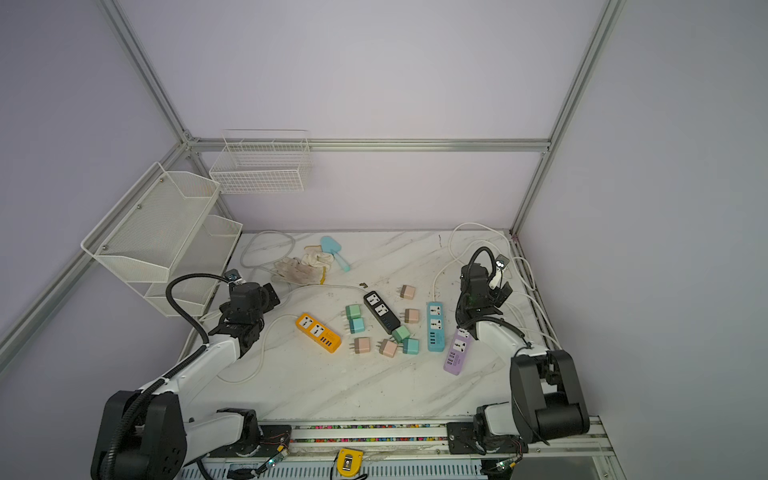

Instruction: Pull the plug off the socket

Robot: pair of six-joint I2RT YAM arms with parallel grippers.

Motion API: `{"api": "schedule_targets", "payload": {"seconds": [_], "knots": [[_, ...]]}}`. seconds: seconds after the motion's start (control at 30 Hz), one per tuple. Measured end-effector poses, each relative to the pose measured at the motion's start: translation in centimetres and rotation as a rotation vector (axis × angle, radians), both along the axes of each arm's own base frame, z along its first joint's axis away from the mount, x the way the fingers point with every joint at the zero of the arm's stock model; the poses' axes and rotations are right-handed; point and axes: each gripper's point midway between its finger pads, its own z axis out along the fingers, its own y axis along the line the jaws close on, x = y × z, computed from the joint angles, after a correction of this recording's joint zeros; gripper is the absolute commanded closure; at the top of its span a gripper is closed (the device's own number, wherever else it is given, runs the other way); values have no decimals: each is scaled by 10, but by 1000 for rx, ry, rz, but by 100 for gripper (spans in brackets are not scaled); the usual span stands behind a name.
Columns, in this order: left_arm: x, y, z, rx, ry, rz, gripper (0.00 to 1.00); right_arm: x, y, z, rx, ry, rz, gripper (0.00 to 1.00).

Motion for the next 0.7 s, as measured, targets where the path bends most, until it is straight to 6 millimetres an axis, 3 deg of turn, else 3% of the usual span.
{"api": "schedule_targets", "payload": {"seconds": [0.1, 0.23, 0.33, 0.43, 0.53, 0.7], "knots": [[6, 3, -8, 82, -40, -23, 0, -5, -18, -32, -29, 47, -34, 3], [5, 2, -47, 148, 22, -75, 0, 4, -26, -49, -63, 33, -19, 3], [14, -4, -57, 155, 29, -129, 0, 26, -11, -57, -61, 18, 89, 3], [28, -15, -53, 161, -27, -204, 0, 38, 8, -50, -77, -35, 209, 3], [31, -26, -60, 167, -47, -280, 0, 37, 25, -42, -104, -104, 305, 3], [31, -36, -67, 170, -58, -352, 0, 32, 44, -53, -132, -118, 407, 3]]}}
